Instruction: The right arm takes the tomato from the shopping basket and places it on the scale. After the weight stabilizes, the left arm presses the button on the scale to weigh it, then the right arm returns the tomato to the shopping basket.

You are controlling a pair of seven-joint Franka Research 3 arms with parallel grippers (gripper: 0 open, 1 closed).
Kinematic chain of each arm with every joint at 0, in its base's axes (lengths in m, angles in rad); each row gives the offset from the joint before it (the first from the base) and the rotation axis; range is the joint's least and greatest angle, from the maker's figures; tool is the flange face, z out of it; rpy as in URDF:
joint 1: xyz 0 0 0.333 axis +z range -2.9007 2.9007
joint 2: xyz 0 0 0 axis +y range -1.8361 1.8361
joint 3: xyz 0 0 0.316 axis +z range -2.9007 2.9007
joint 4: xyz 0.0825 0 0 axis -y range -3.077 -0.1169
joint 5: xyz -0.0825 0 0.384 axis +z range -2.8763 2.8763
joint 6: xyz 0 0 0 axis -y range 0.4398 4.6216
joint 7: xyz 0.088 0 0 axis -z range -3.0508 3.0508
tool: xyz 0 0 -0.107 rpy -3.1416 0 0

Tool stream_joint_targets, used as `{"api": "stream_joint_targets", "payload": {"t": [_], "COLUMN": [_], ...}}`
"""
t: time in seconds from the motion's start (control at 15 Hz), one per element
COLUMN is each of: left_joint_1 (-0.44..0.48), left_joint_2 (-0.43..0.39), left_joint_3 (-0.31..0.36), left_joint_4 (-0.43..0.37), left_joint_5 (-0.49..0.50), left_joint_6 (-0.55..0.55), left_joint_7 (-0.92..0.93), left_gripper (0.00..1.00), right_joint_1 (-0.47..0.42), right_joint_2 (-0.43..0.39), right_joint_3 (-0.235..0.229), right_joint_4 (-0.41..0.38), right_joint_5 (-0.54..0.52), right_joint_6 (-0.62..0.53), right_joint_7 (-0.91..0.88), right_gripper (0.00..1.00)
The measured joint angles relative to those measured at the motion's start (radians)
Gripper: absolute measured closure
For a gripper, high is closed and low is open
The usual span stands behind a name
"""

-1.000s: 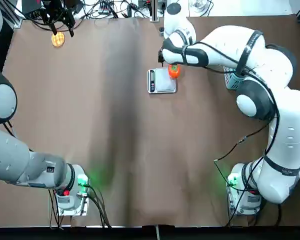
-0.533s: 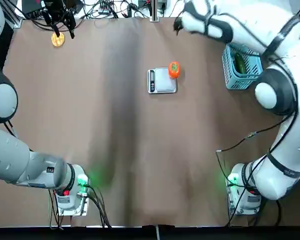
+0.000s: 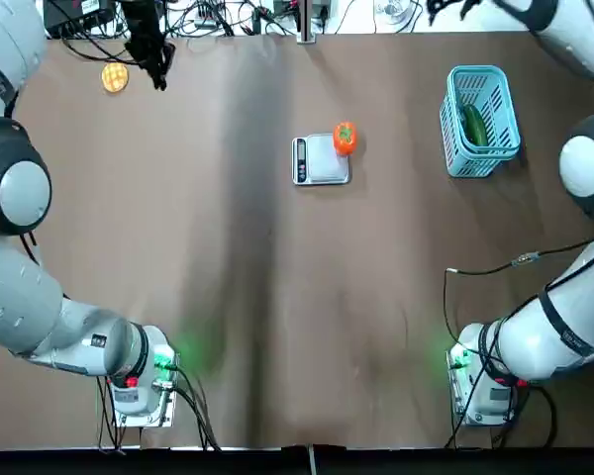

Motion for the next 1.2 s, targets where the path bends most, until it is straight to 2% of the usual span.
{"api": "stream_joint_targets", "payload": {"t": [0.13, 0.2, 0.4, 0.47, 0.73, 1.0, 1.2], "left_joint_1": [-0.019, -0.026, -0.045, -0.050, -0.051, -0.055, -0.062], "left_joint_2": [0.018, 0.030, 0.079, 0.108, 0.129, 0.129, 0.136], "left_joint_3": [-0.013, -0.024, -0.049, -0.063, -0.095, -0.099, -0.104], "left_joint_4": [0.000, 0.000, 0.000, 0.000, 0.001, 0.003, 0.002], "left_joint_5": [0.000, -0.005, -0.031, -0.034, -0.034, -0.029, -0.021], "left_joint_6": [0.004, 0.004, 0.022, 0.059, 0.121, 0.182, 0.211], "left_joint_7": [-0.001, -0.001, 0.000, 0.007, 0.078, 0.253, 0.345], "left_gripper": [0.96, 0.99, 0.99, 0.99, 0.99, 0.99, 0.99], "right_joint_1": [-0.046, -0.064, -0.112, -0.146, -0.195, -0.239, -0.252], "right_joint_2": [-0.037, -0.056, -0.116, -0.150, -0.189, -0.206, -0.220], "right_joint_3": [0.000, 0.000, 0.001, 0.003, 0.017, 0.062, 0.078], "right_joint_4": [0.001, 0.001, 0.001, 0.001, -0.002, -0.029, -0.061], "right_joint_5": [0.000, 0.000, 0.000, 0.000, 0.000, 0.000, 0.000], "right_joint_6": [-0.056, -0.085, -0.175, -0.223, -0.287, -0.310, -0.308], "right_joint_7": [-0.056, -0.076, -0.139, -0.152, -0.159, -0.159, -0.158], "right_gripper": [0.00, 0.00, 0.00, 0.00, 0.00, 0.00, 0.00]}}
